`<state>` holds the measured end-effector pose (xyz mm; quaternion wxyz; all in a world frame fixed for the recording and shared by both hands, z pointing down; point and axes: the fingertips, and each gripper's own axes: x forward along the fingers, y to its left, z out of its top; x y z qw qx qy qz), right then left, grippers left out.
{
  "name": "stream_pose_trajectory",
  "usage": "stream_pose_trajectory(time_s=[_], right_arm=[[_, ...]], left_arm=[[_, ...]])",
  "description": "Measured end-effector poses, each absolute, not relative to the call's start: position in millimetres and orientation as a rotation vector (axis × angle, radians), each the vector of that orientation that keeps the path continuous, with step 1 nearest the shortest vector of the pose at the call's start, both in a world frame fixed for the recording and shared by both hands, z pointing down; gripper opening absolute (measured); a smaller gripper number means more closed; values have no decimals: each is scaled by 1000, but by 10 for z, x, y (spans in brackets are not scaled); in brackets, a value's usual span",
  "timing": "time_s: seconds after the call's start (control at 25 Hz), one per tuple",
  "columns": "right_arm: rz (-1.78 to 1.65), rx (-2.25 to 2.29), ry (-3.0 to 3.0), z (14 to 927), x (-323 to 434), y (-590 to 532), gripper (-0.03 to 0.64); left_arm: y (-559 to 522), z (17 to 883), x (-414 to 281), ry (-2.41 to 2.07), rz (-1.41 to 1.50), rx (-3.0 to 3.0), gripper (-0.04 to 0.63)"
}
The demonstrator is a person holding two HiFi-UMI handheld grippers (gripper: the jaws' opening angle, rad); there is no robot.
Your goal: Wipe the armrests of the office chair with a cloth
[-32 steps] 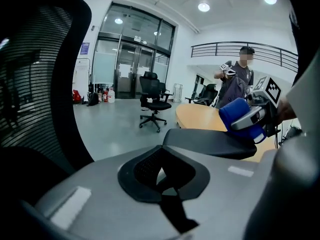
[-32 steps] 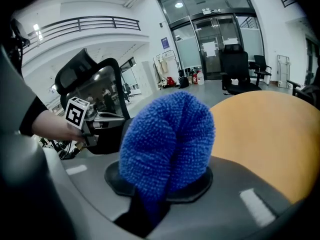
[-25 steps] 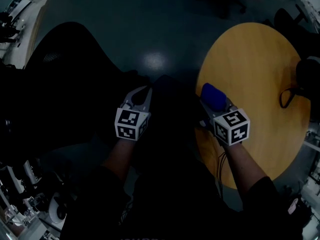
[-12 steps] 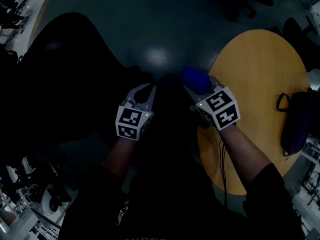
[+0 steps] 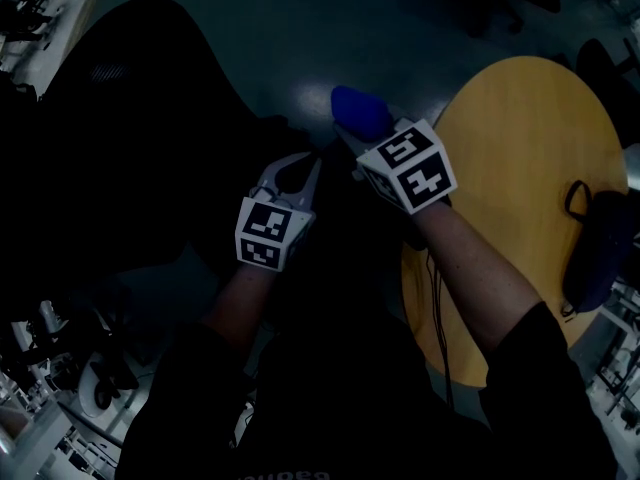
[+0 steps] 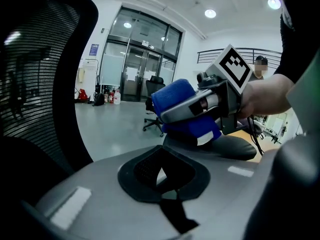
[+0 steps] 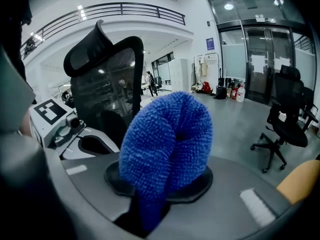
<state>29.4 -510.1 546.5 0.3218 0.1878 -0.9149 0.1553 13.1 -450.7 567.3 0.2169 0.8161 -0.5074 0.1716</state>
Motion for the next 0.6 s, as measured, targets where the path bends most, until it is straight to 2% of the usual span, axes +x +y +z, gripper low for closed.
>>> stream_pose_trajectory(time_s=[0.32, 0.6], right_arm=[[411, 500, -2460, 5301, 12, -5038, 110], [393, 641, -2456, 5037, 715, -4800, 109]], left_arm=[[-4429, 5704, 109, -1401, 502, 2282, 12], [-4423, 5689, 79, -1386, 522, 2304, 12]])
